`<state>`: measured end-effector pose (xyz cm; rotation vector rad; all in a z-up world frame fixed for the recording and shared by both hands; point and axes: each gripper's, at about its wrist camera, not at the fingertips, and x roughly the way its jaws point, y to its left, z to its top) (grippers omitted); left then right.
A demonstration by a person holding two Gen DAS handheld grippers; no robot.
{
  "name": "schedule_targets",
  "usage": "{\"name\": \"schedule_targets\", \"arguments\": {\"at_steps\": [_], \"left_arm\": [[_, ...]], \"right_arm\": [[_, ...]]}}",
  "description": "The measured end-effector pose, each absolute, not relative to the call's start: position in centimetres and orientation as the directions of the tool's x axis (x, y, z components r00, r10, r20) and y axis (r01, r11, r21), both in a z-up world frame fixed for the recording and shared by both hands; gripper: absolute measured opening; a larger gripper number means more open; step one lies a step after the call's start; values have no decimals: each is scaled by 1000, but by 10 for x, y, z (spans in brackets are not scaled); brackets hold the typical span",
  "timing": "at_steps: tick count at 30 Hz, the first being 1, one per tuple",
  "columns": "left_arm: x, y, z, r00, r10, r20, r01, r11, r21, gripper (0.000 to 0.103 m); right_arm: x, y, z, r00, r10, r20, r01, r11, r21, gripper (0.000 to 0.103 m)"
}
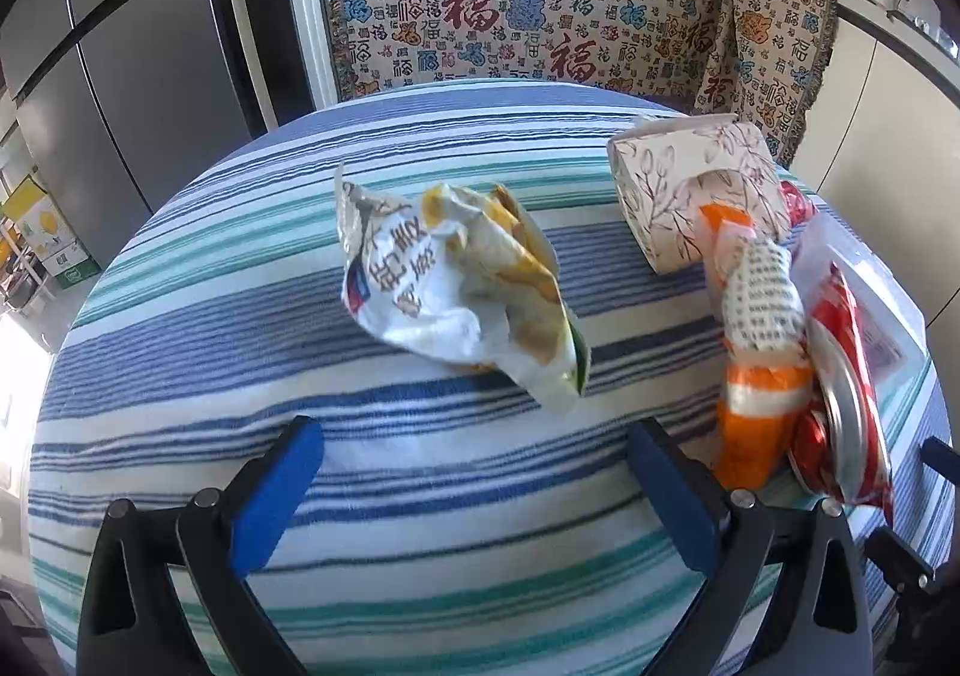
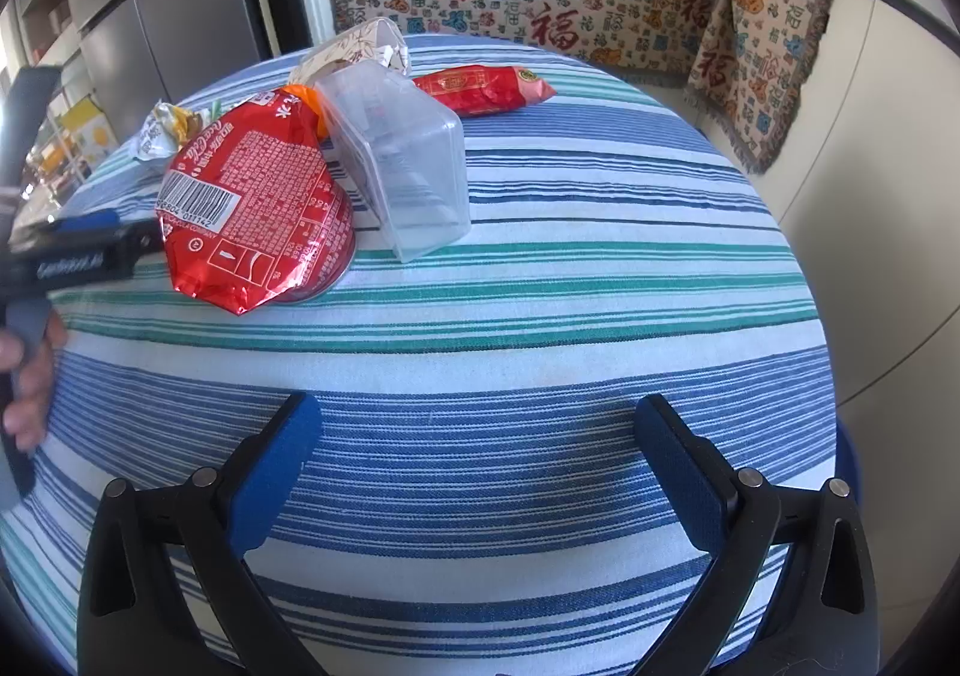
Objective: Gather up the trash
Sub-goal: 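Swing both tools back over the table toward the remaining trash, then grasp the white crumpled snack wrapper with the left gripper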
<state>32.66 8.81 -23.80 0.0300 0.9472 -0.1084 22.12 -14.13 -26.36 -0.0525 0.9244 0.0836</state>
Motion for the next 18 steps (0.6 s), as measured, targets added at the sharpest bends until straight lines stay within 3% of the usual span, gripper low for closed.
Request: {"name": "schedule_targets", "arguments": {"at_steps": [9, 11, 12, 13, 15, 18], "left_arm": [[364, 91, -238, 581, -76, -810, 98, 995, -24, 100], [361, 92, -234, 600, -82, -796, 99, 995, -28, 81], [359, 93, -232, 611, -93, -786, 104, 994, -37, 63], [357, 94, -231, 616, -103, -781, 109, 993, -46, 54], [352, 98, -229, 619, -120, -776, 111, 992, -65, 44], [328, 100, -228, 616, -136, -776, 135, 989, -67, 41]], "right_arm": [[221, -141, -264, 601, 50, -798, -94, 996, -8, 103], [221, -141, -264, 602, 50, -797, -94, 996, -9, 103], [221, -141, -265, 602, 50, -797, -94, 996, -8, 103], [221, -141, -265, 602, 50, -797, -94, 996, -8, 103], [221, -141, -265, 602, 50, -797, -94, 996, -8, 103], [221, -142, -265, 603, 50, -797, -93, 996, -8, 103]]}}
